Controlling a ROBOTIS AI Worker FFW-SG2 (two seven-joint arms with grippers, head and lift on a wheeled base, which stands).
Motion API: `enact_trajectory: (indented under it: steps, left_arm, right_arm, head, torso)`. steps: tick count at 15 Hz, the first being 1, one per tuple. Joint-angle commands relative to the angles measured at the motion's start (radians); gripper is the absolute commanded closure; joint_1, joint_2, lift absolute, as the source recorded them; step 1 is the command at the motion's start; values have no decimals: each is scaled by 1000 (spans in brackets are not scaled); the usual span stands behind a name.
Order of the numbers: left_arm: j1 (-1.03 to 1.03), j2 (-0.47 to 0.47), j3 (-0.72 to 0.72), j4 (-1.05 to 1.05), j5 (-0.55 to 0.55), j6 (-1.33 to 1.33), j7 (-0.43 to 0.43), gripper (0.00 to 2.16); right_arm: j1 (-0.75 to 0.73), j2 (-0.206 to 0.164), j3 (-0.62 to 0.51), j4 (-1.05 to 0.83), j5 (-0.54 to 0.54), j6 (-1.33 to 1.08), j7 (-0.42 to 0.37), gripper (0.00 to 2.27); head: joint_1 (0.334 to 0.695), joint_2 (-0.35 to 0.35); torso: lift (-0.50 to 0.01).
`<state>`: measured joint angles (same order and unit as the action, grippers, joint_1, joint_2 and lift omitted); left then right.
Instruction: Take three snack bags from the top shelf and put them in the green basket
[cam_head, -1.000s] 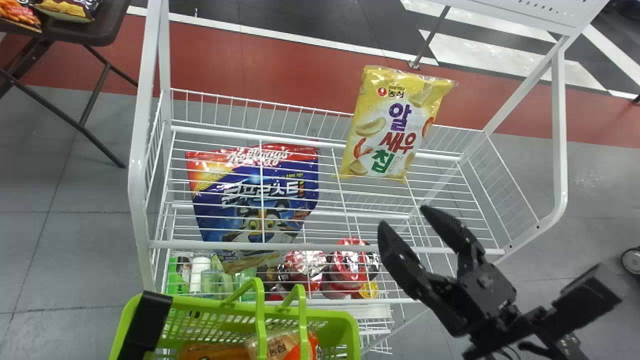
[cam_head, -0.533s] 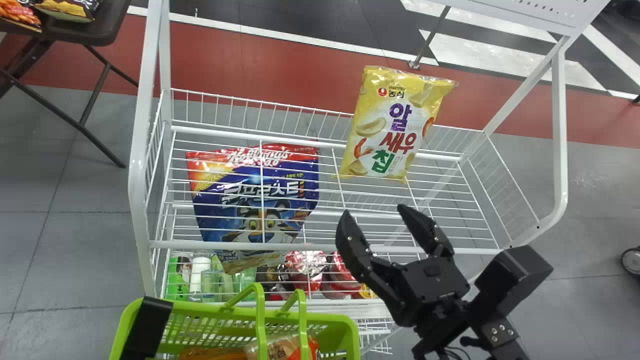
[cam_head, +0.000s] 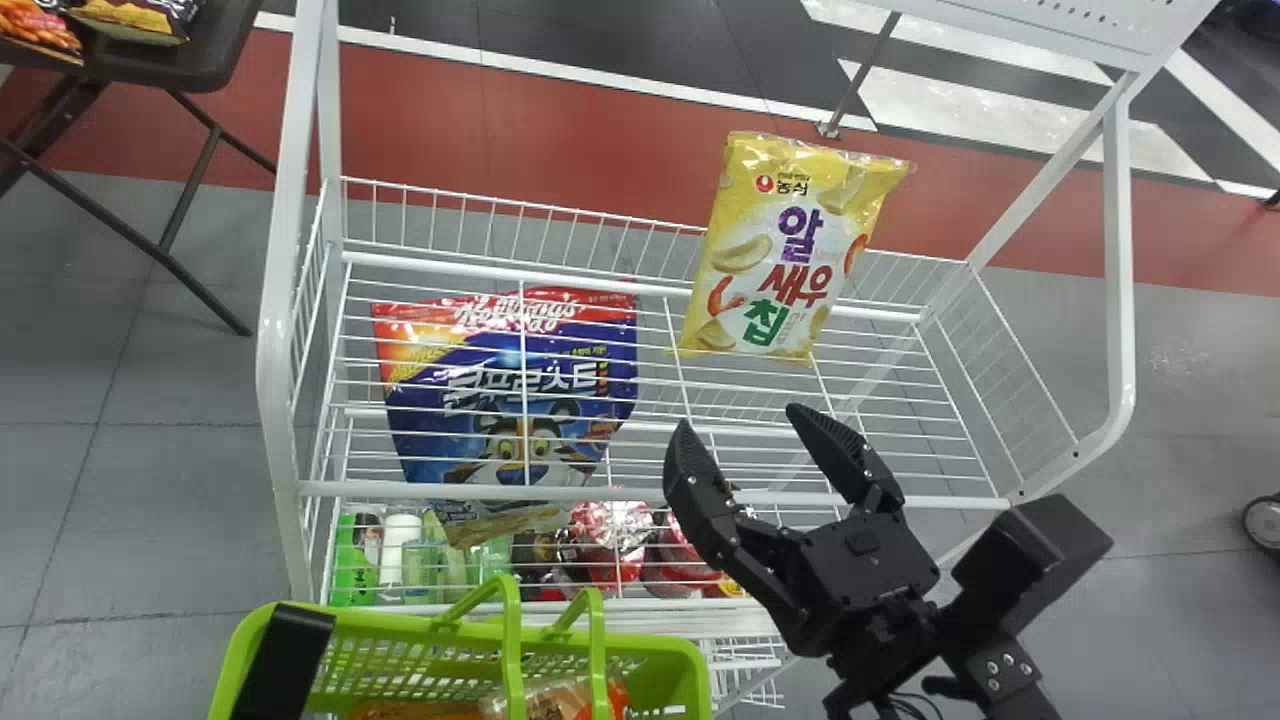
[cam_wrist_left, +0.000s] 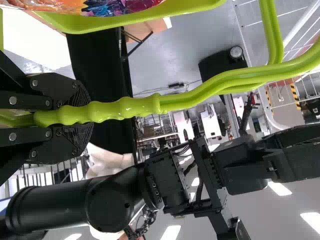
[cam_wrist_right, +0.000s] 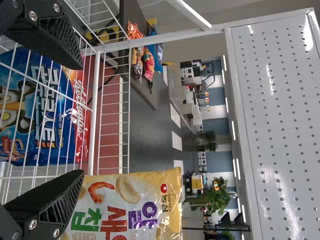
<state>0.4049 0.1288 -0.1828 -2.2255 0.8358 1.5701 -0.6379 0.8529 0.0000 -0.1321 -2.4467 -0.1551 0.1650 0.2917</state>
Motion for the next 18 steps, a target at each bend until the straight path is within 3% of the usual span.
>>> enact_trajectory:
  steps: [1, 18]
  left_arm:
    - [0, 0, 0, 0, -1, 1, 1, 1609]
    - [0, 0, 0, 0, -1, 1, 14, 1609]
  right_arm:
    - [0, 1, 0, -5, 2, 0, 4, 70]
    - [3, 1, -3, -11, -3, -18, 18, 80]
  head:
    - [695, -350]
    - [695, -350]
  torso:
    - [-28]
    - [-28]
